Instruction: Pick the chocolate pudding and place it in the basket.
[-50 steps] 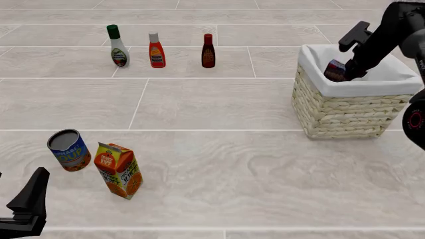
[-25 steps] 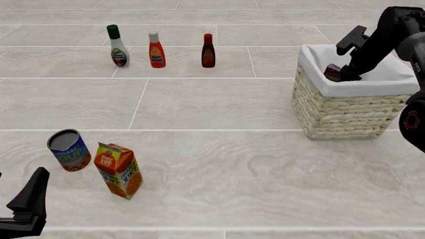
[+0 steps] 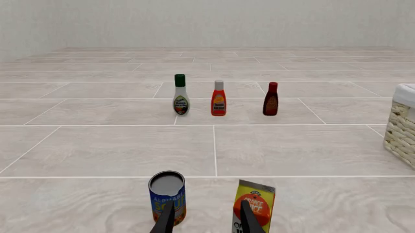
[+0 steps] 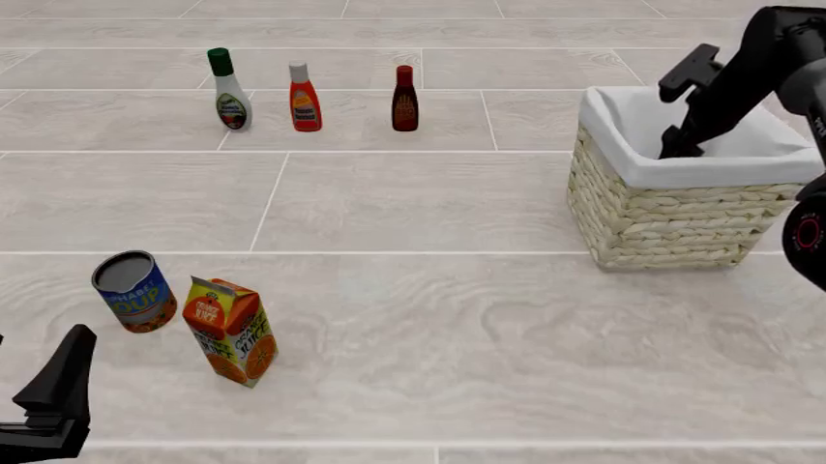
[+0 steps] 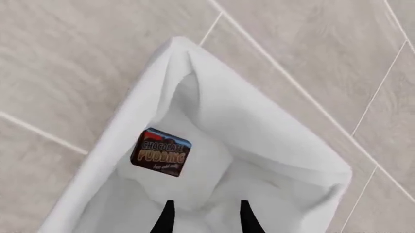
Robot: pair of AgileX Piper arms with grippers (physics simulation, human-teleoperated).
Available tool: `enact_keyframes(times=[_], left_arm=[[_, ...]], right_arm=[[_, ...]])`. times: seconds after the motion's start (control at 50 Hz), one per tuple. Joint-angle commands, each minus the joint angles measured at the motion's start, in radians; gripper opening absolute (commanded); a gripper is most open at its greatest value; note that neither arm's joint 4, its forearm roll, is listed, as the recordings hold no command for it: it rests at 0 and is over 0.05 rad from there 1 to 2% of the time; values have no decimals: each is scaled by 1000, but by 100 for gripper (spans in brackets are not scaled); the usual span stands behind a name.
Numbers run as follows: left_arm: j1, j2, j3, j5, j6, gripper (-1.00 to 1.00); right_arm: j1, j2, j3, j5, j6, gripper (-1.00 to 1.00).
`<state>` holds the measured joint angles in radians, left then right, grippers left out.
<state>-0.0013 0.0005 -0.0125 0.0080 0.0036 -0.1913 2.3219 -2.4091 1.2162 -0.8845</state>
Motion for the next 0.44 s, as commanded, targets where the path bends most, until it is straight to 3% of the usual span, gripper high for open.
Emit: enact_keyframes(times=[0.02, 0.26, 0.44], left_arm=[[1, 0, 1, -1, 0, 100], [1, 0, 1, -1, 0, 100], [1, 0, 1, -2, 0, 100]], right_arm=[[-9, -19, -10, 1, -8, 100], [-10, -109, 41, -4, -15, 100], [-20, -239, 203, -60, -20, 100]])
